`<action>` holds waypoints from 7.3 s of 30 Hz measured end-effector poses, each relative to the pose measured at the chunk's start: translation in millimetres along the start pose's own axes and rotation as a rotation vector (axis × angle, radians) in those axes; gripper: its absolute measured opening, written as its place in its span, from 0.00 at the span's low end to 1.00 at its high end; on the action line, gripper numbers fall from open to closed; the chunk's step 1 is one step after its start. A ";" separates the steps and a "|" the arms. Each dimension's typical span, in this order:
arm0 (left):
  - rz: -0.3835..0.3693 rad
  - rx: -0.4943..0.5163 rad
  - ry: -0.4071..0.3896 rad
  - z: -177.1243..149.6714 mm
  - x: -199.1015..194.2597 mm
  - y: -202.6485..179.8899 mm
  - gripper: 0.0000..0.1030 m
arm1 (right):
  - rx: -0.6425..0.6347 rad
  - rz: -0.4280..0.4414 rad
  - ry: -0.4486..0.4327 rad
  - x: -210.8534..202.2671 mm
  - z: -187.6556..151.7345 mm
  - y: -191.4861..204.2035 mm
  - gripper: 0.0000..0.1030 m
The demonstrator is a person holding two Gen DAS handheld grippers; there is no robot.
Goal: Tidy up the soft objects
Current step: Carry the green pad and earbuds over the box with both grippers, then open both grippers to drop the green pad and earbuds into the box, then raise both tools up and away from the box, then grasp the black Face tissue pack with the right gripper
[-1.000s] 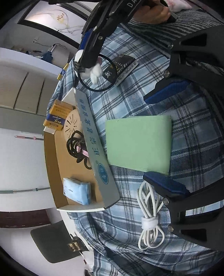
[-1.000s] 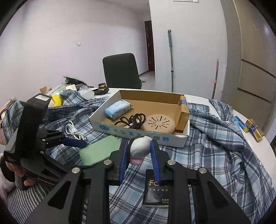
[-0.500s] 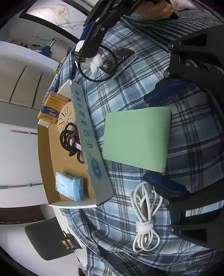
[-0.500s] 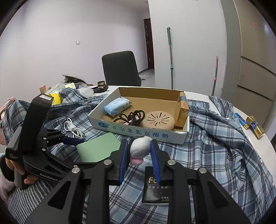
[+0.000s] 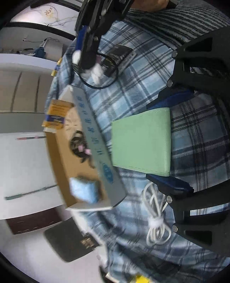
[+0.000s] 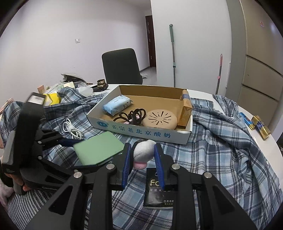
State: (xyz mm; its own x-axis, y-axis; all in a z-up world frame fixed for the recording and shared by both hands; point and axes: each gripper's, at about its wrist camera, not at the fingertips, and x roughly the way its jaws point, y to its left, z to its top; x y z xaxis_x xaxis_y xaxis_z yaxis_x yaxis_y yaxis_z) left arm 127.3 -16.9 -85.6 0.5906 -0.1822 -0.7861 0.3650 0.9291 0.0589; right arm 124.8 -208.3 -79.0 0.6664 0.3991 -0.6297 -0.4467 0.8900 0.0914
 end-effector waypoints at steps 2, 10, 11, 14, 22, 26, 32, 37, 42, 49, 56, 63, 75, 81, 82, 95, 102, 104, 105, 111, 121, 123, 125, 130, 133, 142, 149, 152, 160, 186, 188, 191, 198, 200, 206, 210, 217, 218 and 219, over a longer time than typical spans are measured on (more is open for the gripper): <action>0.017 0.018 -0.056 -1.6 -9.7 -3.3 0.69 | 0.004 0.001 -0.003 -0.7 0.0 -1.6 0.25; 0.027 0.062 -0.277 -12.8 -51.1 -12.2 0.69 | 0.004 -0.001 0.015 3.7 -1.4 -1.4 0.25; 0.026 0.061 -0.304 -14.0 -56.5 -12.5 0.69 | 0.004 -0.001 0.012 3.0 -1.5 -1.4 0.25; 0.029 0.058 -0.385 -16.3 -72.2 -13.9 0.69 | 0.006 0.000 0.000 1.1 -1.8 -1.5 0.25; 0.104 0.042 -0.543 -17.8 -107.3 -16.6 0.69 | 0.003 -0.016 0.001 1.2 -0.2 -0.3 0.25; 0.099 -0.009 -0.615 -13.8 -111.8 -8.2 0.69 | -0.001 -0.041 -0.050 -8.2 9.7 3.3 0.25; 0.163 -0.047 -0.706 10.9 -105.1 1.1 0.69 | -0.010 -0.090 -0.157 -18.8 40.1 4.2 0.25; 0.215 -0.113 -0.743 37.7 -86.9 13.4 0.69 | -0.012 -0.158 -0.198 -8.3 69.1 -0.8 0.25; 0.261 -0.132 -0.773 55.0 -68.2 20.8 0.69 | 0.078 -0.209 -0.135 19.7 100.5 -25.9 0.25; 0.277 -0.129 -0.751 49.9 -41.3 29.3 0.69 | 0.093 -0.154 -0.015 59.2 97.8 -36.1 0.25; 0.272 -0.146 -0.694 49.3 -27.2 34.8 0.69 | 0.053 -0.192 0.123 85.6 78.3 -31.1 0.25; 0.271 -0.164 -0.688 46.3 -25.1 37.7 0.69 | 0.137 -0.205 0.168 89.9 67.1 -56.1 0.25; 0.265 -0.160 -0.657 48.9 -23.3 38.1 0.69 | 0.168 -0.167 0.058 65.7 74.9 -59.6 0.46; 0.255 -0.214 -0.494 61.3 2.6 53.0 0.69 | 0.170 -0.187 -0.006 52.7 80.6 -58.9 0.46; 0.247 -0.233 -0.469 62.5 6.8 57.5 0.69 | 0.169 -0.185 0.000 54.3 80.8 -58.9 0.46; 0.204 -0.272 -0.237 71.8 45.6 72.9 0.69 | 0.122 -0.183 0.049 68.1 74.4 -52.0 0.46; 0.188 -0.305 -0.208 69.5 52.1 81.1 0.69 | 0.122 -0.164 0.024 65.6 74.3 -51.0 0.46; 0.189 -0.305 -0.209 69.5 52.2 81.4 0.69 | 0.124 -0.159 0.030 66.3 74.5 -51.0 0.46; 0.192 -0.305 -0.211 69.1 52.3 81.4 0.70 | 0.125 -0.155 0.033 66.7 74.4 -51.3 0.46; 0.208 -0.283 -0.226 69.9 48.7 76.5 0.71 | 0.127 -0.155 0.023 64.2 75.5 -51.9 0.46; 0.214 -0.258 -0.282 68.8 36.0 69.3 0.84 | 0.133 -0.145 -0.015 50.9 81.3 -50.4 0.46; 0.223 -0.251 -0.315 68.1 27.1 66.5 0.84 | 0.133 -0.148 -0.041 42.8 84.8 -48.9 0.46; 0.234 -0.235 -0.373 70.2 12.2 62.5 0.84 | 0.123 -0.154 -0.066 33.1 89.3 -46.5 0.46; 0.272 -0.194 -0.540 76.0 -37.4 49.3 1.00 | 0.097 -0.168 -0.160 -1.6 103.1 -37.8 0.46; 0.271 -0.178 -0.615 78.0 -70.3 42.8 1.00 | 0.088 -0.168 -0.215 -25.3 109.1 -30.9 0.47; 0.237 -0.168 -0.813 57.7 -178.4 13.9 1.00 | 0.042 -0.160 -0.340 -88.7 101.6 -8.0 0.75; 0.225 -0.214 -0.827 23.5 -212.8 -0.9 1.00 | -0.008 -0.187 -0.387 -117.2 82.0 6.6 0.99; 0.226 -0.220 -0.862 5.9 -220.1 -6.4 1.00 | -0.015 -0.192 -0.366 -118.6 69.7 7.1 0.99; 0.229 -0.205 -0.769 -15.4 -189.5 -13.0 1.00 | 0.014 -0.180 -0.232 -92.5 38.5 -1.0 1.00; 0.210 -0.234 -0.649 -29.6 -137.3 -9.0 1.00 | -0.006 -0.155 0.232 10.7 -26.0 -14.1 0.66; 0.208 -0.232 -0.645 -29.5 -137.7 -9.2 1.00 | -0.004 -0.162 0.261 17.3 -28.3 -14.7 0.61; 0.187 -0.225 -0.646 -29.8 -138.6 -9.2 1.00 | -0.001 -0.167 0.277 20.9 -30.2 -15.1 0.58; 0.179 -0.235 -0.620 -26.6 -135.6 -6.9 1.00 | -0.008 -0.167 0.305 26.3 -31.9 -14.2 0.44; 0.172 -0.250 -0.585 -25.9 -133.5 -2.6 1.00 | -0.011 -0.167 0.295 24.5 -31.8 -14.1 0.43; 0.116 -0.288 -0.433 -31.1 -120.3 16.6 1.00 | -0.022 -0.146 0.196 5.2 -28.0 -10.4 0.43; 0.138 -0.276 -0.356 -35.9 -111.2 30.9 1.00 | -0.046 -0.135 0.121 -8.4 -24.5 -3.8 0.43; 0.076 -0.301 -0.231 -37.8 -85.7 65.0 1.00 | -0.063 -0.120 0.062 -17.2 -21.8 2.4 0.43; 0.066 -0.279 -0.214 -35.3 -82.0 67.2 1.00 | -0.061 -0.117 0.058 -17.8 -21.4 2.0 0.43; 0.068 -0.246 -0.205 -32.3 -78.7 68.6 1.00 | -0.059 -0.114 0.059 -17.4 -21.5 1.5 0.43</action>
State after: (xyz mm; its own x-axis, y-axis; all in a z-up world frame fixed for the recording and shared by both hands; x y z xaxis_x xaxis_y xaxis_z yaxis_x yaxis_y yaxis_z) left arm 82.6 71.5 -39.5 0.7495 -0.1543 -0.6437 0.1493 0.9868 -0.0627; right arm 99.7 -218.6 -84.5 0.6791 0.2809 -0.6782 -0.4054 0.9137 -0.0276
